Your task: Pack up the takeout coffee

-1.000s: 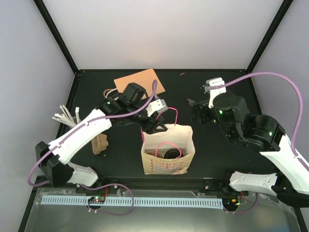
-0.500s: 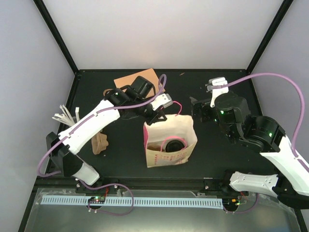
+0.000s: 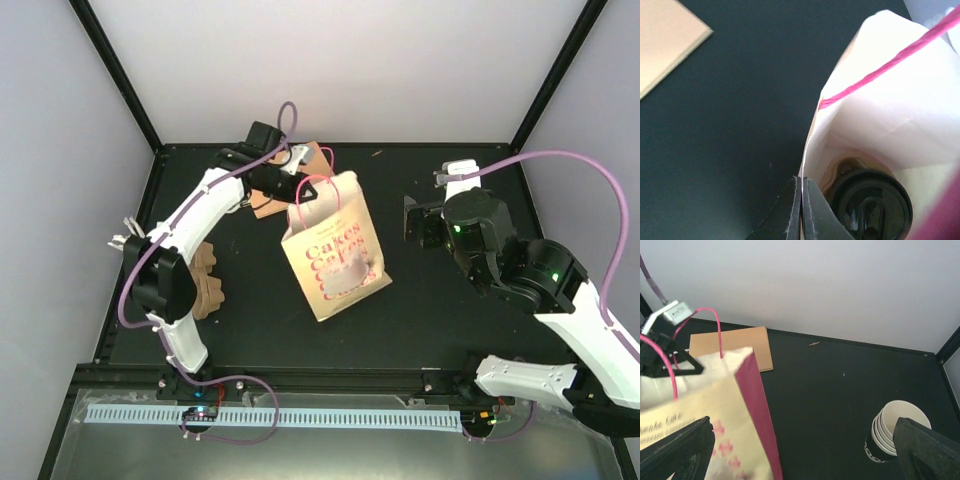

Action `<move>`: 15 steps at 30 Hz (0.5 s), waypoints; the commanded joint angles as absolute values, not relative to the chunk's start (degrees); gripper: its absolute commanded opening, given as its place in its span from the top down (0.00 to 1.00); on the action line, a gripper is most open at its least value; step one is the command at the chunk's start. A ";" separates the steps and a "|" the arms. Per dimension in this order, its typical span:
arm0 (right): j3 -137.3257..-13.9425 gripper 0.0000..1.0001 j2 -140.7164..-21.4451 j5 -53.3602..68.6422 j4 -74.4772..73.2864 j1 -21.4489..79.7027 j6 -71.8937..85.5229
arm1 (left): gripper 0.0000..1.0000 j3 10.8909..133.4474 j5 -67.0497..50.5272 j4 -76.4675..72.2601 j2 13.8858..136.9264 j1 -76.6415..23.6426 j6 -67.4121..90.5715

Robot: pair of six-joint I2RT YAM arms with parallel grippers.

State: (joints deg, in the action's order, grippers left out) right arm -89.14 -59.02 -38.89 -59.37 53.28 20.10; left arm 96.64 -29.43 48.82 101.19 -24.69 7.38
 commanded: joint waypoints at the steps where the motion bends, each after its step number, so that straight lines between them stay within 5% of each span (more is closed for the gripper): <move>1: -88.67 0.00 -59.99 -41.28 -60.53 52.58 21.39 | 0.99 97.87 -30.98 41.31 102.59 -20.00 16.00; 15: -87.06 0.00 -61.02 -41.24 -59.05 52.04 20.61 | 0.98 96.47 -27.35 34.34 99.89 -14.85 20.84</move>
State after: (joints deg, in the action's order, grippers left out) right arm -87.68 -60.51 -39.97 -59.57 52.60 20.49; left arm 96.53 -27.35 37.39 102.19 -15.35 18.74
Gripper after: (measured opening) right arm 0.999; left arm 0.022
